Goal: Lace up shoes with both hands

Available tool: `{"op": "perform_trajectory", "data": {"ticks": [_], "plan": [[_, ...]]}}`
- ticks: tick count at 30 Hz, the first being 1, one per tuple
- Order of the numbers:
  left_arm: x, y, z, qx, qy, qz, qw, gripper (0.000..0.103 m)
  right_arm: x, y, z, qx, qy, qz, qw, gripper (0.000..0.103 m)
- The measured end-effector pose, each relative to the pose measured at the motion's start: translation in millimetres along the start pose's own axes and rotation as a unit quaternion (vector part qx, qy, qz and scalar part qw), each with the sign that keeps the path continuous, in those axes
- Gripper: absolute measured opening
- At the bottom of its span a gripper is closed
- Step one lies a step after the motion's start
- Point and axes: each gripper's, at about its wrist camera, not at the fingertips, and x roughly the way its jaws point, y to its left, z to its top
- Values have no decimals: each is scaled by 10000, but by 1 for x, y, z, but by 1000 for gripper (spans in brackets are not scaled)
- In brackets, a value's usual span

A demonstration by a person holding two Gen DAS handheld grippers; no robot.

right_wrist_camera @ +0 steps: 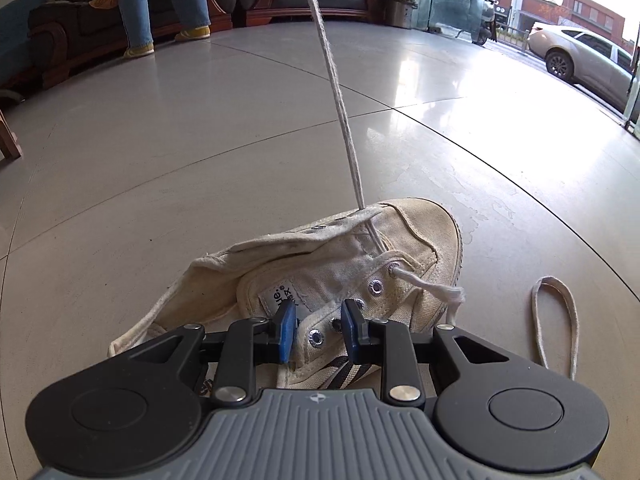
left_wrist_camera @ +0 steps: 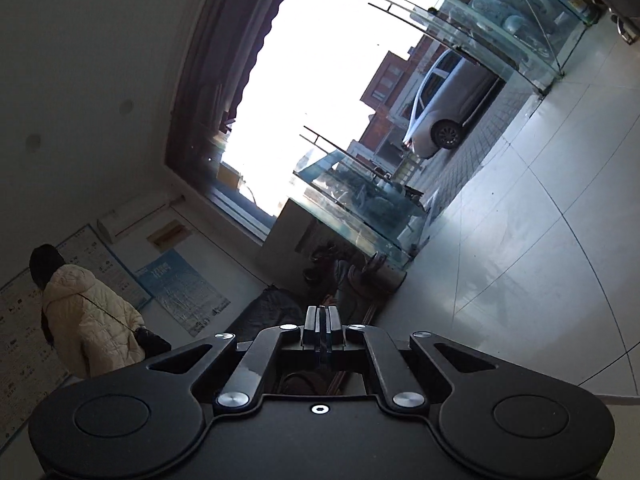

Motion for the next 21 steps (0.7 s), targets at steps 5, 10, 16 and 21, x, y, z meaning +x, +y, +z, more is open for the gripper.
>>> {"op": "perform_trajectory", "data": {"ticks": [5, 10, 16, 21], "plan": [[-21, -34, -54, -1084, 433, -1185, 9861, 1, -39, -29, 12, 372, -215, 428, 9982, 27], [-43, -73, -106, -1680, 725, -2391, 9536, 1, -52, -107, 24, 835, 255, -549, 9947, 28], [-43, -85, -134, -2082, 1008, -3360, 9130, 1, -1, -148, 12, 845, 1093, -846, 9868, 25], [-32, -81, -153, -2514, 1177, -3983, 8743, 1, 17, -158, -3, 1252, 1417, -703, 9794, 21]]}}
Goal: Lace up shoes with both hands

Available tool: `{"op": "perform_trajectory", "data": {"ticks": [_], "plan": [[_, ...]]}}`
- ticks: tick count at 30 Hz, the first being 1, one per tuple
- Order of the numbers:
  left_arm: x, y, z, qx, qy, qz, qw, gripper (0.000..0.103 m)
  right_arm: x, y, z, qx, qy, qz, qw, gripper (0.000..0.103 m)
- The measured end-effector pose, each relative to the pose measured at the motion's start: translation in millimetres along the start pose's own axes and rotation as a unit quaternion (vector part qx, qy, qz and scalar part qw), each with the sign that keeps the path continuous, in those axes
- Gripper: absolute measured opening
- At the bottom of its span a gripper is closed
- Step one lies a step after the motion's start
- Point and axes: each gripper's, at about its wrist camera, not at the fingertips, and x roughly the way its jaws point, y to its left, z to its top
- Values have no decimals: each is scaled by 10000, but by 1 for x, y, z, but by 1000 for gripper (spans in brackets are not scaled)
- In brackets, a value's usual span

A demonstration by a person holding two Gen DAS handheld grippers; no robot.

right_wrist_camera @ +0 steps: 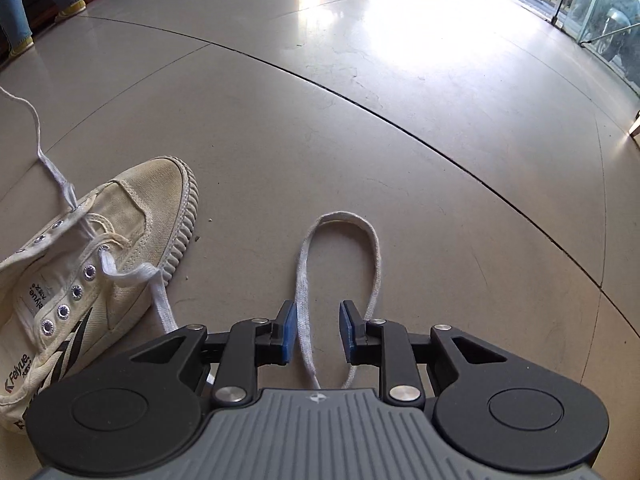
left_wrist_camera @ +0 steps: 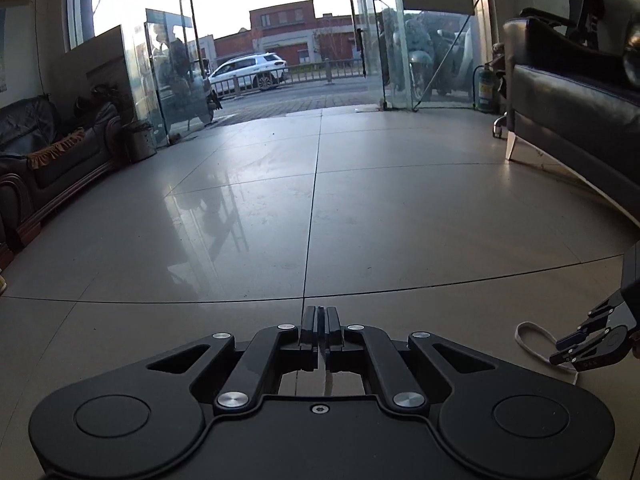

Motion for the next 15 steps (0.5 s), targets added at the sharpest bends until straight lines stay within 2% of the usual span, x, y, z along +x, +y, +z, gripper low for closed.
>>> {"op": "perform_trajectory", "data": {"ticks": [3, 4, 6, 8, 11, 14, 15], "plan": [[3, 12, -3, -116, 94, -331, 9993, 1, 2, 0, -4, 5, 9, 45, 10000, 15], [3, 14, -5, -123, 111, -406, 9990, 1, 2, -1, -3, 58, 80, 61, 9999, 1], [1, 14, -10, -174, 145, -584, 9980, 1, -5, -11, -4, 390, 136, 330, 9986, 2], [0, 16, -17, -296, 232, -858, 9956, 1, -21, -15, -2, 950, -12, 811, 9922, 2], [0, 16, -30, -407, 392, -1084, 9925, 1, -40, -7, 5, 1544, -167, 1648, 9740, 2], [3, 12, -45, -456, 592, -1222, 9897, 1, -38, 11, 11, 2064, -33, 2539, 9449, 2], [4, 11, -50, -495, 672, -1292, 9881, 1, -31, 18, 12, 2192, 41, 2709, 9373, 2]]}}
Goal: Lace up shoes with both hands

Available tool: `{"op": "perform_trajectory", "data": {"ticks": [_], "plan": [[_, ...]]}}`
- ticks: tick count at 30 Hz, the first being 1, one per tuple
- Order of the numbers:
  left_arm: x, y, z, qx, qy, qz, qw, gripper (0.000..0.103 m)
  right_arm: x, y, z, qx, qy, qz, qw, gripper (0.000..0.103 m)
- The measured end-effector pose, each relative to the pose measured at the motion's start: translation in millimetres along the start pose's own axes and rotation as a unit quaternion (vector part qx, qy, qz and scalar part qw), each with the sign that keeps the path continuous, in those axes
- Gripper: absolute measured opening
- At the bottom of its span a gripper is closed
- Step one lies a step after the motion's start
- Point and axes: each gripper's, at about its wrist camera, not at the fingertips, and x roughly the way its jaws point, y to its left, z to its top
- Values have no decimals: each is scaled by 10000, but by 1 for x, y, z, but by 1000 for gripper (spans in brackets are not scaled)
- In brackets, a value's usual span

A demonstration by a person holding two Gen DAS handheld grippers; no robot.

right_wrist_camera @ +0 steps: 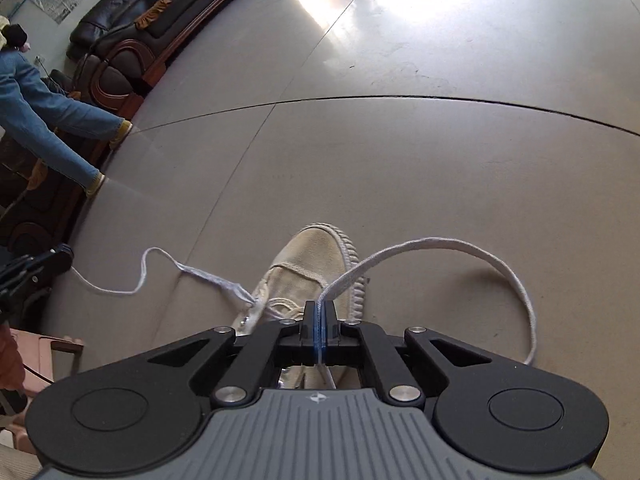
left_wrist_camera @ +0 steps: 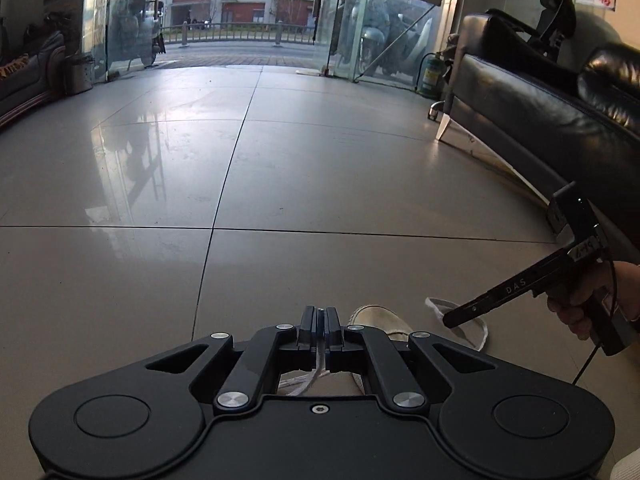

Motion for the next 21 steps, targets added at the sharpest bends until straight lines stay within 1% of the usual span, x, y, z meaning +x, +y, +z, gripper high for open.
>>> {"op": "perform_trajectory", "data": {"ticks": [1, 2, 3, 4, 5, 6, 7, 8, 9, 10, 11, 12, 13, 14, 16, 18, 21], "plan": [[2, -1, -5, -37, 75, -60, 9999, 1, 6, -1, 1, 121, 51, 108, 9999, 7], [4, -1, -9, -23, 130, -86, 9999, 1, 16, -3, 1, 240, 158, 236, 9993, 7], [6, -2, -13, 21, 186, -115, 9998, 1, 24, -5, 2, 255, 220, 264, 9991, 9], [7, -2, -16, 68, 233, -126, 9996, 1, 30, -4, 1, 207, 244, 212, 9993, 24], [8, -2, -18, 113, 270, -109, 9995, 1, 33, -1, 2, 107, 251, 222, 9994, 35], [9, -2, -20, 131, 305, -105, 9994, 1, 29, 3, 7, -67, 199, 208, 9996, 35], [11, 0, -21, 121, 327, -115, 9993, 1, 25, 5, 9, -365, 92, 137, 9992, 35], [12, 2, -22, 121, 338, -117, 9993, 1, 18, 11, 8, -772, 9, 34, 9970, 35], [13, 4, -24, 137, 350, -116, 9992, 1, 10, 18, 8, -1232, -74, -90, 9923, 35], [14, 6, -25, 153, 362, -110, 9992, 1, 1, 34, 5, -2163, -150, -385, 9755, 35], [16, 7, -24, 162, 378, -113, 9991, 1, -8, 48, -1, -2958, -135, -582, 9534, 35], [19, 7, -22, 159, 399, -130, 9990, 1, -10, 64, -15, -3939, -64, -776, 9159, 35], [22, 8, -22, 157, 423, -145, 9989, 1, -11, 79, -28, -4846, 14, -954, 8695, 35], [24, 9, -23, 158, 451, -159, 9987, 1, -9, 87, -41, -5459, 143, -1054, 8310, 30], [27, 9, -23, 189, 472, -148, 9986, 1, 5, 95, -55, -6276, 430, -1216, 7678, 29], [29, 8, -22, 235, 487, -133, 9985, 1, 15, 96, -56, -6530, 614, -1197, 7453, 29], [32, 10, -22, 247, 532, -122, 9982, 1, 30, 93, -47, -6703, 964, -1095, 7276, 29]]}}
